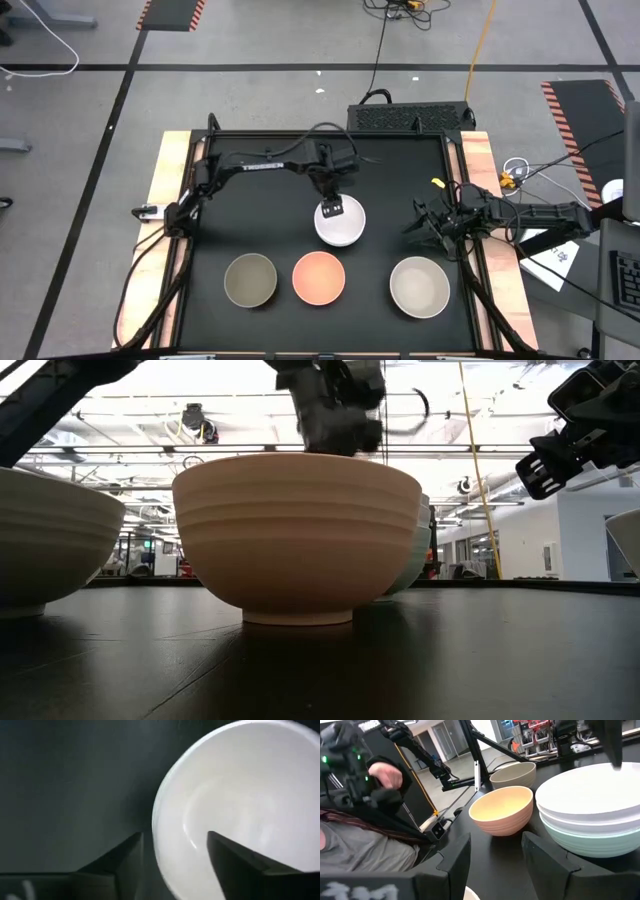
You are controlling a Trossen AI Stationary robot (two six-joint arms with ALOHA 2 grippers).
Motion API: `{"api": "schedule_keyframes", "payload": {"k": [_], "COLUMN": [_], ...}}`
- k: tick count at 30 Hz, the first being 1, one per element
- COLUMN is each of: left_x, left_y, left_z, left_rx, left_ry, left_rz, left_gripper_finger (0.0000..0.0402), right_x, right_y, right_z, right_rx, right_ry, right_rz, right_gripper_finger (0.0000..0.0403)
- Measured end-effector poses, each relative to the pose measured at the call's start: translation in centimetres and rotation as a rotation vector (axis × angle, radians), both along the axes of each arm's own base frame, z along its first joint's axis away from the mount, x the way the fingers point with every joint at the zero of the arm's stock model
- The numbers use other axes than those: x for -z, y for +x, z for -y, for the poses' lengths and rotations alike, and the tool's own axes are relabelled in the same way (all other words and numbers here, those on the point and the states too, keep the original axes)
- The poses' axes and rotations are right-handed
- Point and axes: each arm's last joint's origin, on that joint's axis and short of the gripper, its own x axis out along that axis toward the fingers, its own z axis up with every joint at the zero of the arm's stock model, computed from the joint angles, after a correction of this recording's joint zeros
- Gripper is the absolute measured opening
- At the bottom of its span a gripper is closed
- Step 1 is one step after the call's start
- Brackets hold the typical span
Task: Nest bowls inside each other
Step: Stack the dirty white bowl on the white bowl
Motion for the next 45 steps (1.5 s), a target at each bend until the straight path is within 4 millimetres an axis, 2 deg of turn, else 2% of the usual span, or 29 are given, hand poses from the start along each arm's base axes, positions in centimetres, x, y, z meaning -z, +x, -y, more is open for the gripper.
{"api": "schedule_keyframes", "payload": {"k": [6,11,14,17,20,26,30,33,38,41,45], "left_x": [-6.9,-13.5,-15.9,-16.6,-15.2,-9.2,-6.2,-4.3,0.2,1.7,3.0], "left_y": [-3.2,-7.6,-10.3,-12.6,-14.4,-17.6,-20.3,-22.7,-26.3,-28.0,-29.5], "left_z": [0.6,2.2,3.8,5.1,5.8,5.6,5.1,5.2,5.9,5.9,5.9], "left_rx": [0.019,0.025,0.019,0.012,0.02,-0.005,-0.07,-0.122,-0.157,-0.205,-0.185], "left_ry": [0.04,0.095,0.195,0.259,0.261,0.261,0.259,0.264,0.275,0.288,0.322], "left_rz": [0.163,0.333,0.409,0.547,0.684,0.745,0.808,0.92,1.077,1.154,1.122], "left_gripper_finger": [0.0296,0.0315,0.0314,0.0305,0.0296,0.0283,0.028,0.028,0.028,0.028,0.028], "right_x": [-0.2,-0.3,-0.3,-0.2,-0.1,0.0,-0.5,-0.8,-1.1,-1.1,-1.1], "right_y": [0.0,0.0,0.0,-0.1,-0.1,0.0,0.0,0.0,-0.1,-0.1,-0.1], "right_z": [-0.3,-0.5,-0.7,-0.9,-1.1,-1.3,-1.3,-1.3,-1.5,-1.5,-1.4], "right_rx": [-0.026,-0.043,-0.06,-0.082,-0.1,-0.116,-0.115,-0.118,-0.154,-0.152,-0.149], "right_ry": [-0.001,0.002,0.002,0.002,-0.003,0.04,0.054,0.04,0.032,0.031,0.0], "right_rz": [0.018,0.022,0.022,0.022,0.026,0.077,0.121,0.163,0.198,0.199,0.217], "right_gripper_finger": [0.0169,0.0169,0.0169,0.0169,0.0169,0.0169,0.0169,0.0169,0.0169,0.0169,0.0169]}}
